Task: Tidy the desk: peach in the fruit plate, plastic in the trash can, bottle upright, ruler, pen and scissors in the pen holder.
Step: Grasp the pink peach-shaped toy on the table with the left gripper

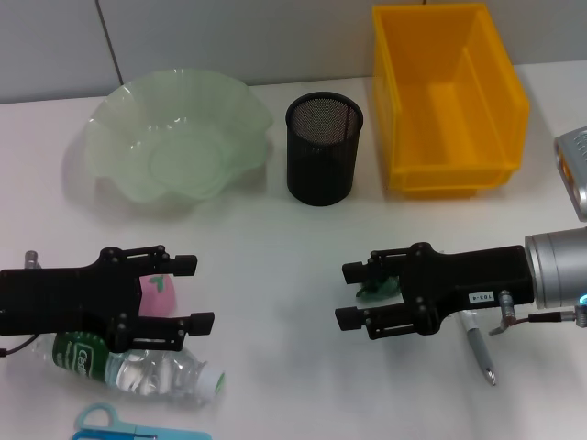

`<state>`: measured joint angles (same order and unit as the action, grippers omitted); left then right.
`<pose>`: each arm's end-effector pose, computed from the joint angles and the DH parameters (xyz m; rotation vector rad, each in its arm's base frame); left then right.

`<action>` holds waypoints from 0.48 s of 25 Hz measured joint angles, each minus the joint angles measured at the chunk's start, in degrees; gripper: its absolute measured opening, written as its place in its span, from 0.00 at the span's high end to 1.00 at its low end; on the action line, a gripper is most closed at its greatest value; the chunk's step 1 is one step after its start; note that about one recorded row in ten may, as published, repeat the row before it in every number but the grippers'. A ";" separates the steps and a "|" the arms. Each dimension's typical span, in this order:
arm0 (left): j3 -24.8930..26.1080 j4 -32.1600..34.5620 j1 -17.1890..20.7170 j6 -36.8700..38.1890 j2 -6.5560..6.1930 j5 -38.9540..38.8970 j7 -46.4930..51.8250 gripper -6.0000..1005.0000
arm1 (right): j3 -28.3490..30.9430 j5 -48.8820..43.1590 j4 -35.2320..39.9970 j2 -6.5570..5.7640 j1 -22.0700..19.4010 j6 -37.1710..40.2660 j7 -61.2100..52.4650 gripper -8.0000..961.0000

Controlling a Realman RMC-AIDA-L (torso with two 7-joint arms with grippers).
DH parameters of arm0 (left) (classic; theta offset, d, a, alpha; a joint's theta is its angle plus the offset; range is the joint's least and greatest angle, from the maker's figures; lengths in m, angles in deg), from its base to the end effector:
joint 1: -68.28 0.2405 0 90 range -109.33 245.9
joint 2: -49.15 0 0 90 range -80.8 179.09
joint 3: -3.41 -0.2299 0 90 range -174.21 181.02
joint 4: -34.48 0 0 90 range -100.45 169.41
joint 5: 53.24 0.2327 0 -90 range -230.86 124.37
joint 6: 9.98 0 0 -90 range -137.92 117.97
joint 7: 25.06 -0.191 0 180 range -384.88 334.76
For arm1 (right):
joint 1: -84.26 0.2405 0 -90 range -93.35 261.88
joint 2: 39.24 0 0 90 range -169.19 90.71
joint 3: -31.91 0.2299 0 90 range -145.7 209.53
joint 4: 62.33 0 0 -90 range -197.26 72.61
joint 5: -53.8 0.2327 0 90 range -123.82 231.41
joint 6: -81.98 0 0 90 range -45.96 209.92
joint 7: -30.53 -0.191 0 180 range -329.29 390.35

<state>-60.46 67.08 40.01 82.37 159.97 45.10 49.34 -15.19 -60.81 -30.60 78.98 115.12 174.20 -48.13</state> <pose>-0.2369 0.3216 -0.0320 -2.9671 -0.4583 -0.6647 0.2332 0.3204 -0.0601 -2.9262 0.6665 0.6859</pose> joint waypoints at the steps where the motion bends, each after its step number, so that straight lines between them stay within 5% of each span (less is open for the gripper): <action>1: -0.01 0.00 -0.02 -0.01 0.00 0.00 -0.01 0.17 | 0.00 0.00 0.00 0.01 0.00 -0.06 0.00 0.24; 12: -0.03 0.00 -0.20 -0.06 -0.10 0.01 0.04 0.17 | 0.00 0.00 -0.09 0.08 -0.01 -0.65 0.00 0.24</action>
<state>-60.50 67.09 39.80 82.30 159.87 45.10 49.38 -15.19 -60.81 -30.69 79.06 115.11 173.55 -48.13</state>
